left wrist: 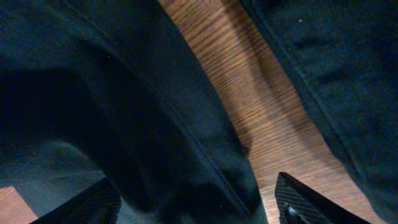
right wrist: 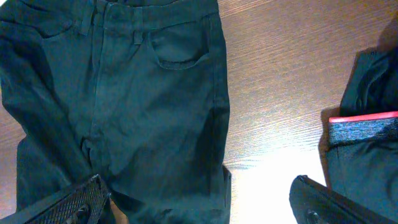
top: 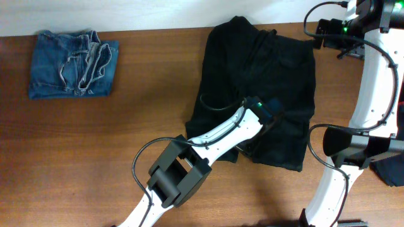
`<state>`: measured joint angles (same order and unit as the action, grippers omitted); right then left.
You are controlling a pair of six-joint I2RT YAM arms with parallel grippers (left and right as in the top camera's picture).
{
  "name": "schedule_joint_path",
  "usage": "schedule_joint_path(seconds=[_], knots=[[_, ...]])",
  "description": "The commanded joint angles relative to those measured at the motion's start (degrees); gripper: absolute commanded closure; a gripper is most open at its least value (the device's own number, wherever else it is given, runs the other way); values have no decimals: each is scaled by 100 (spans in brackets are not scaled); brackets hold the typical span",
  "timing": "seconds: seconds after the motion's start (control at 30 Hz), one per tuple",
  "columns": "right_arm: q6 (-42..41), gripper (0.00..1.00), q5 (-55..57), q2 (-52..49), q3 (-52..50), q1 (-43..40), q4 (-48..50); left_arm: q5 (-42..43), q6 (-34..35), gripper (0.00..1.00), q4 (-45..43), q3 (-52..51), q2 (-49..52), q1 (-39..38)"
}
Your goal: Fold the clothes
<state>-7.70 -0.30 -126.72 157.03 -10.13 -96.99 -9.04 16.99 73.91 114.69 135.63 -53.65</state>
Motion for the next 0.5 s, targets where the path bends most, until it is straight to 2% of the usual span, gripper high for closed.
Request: schedule_joint_path(seconds=[0.0, 0.07, 0.17, 0.27, 0.33, 0.37, 0.47], knots=[[-31, 1, -55, -11, -39, 0, -15, -125, 79, 21, -11, -28, 291, 17], [-31, 1, -55, -11, -39, 0, -13, -122, 79, 24, 11, -28, 361, 17], [-31, 1, -55, -11, -39, 0, -13, -131, 79, 41, 26, -22, 358, 17], [-31, 1, -55, -11, -39, 0, -9, -133, 79, 69, 140, 37, 354, 17], [-31, 1, -55, -11, -39, 0, -9, -153, 79, 83, 380, 236, 354, 17], [-31, 1, -55, -11, -39, 0, -9, -181, 79, 87, 557, 420, 354, 17], [-31, 1, -55, -11, -39, 0, -11, -302, 79, 88, 1110, 1134, 354, 17]])
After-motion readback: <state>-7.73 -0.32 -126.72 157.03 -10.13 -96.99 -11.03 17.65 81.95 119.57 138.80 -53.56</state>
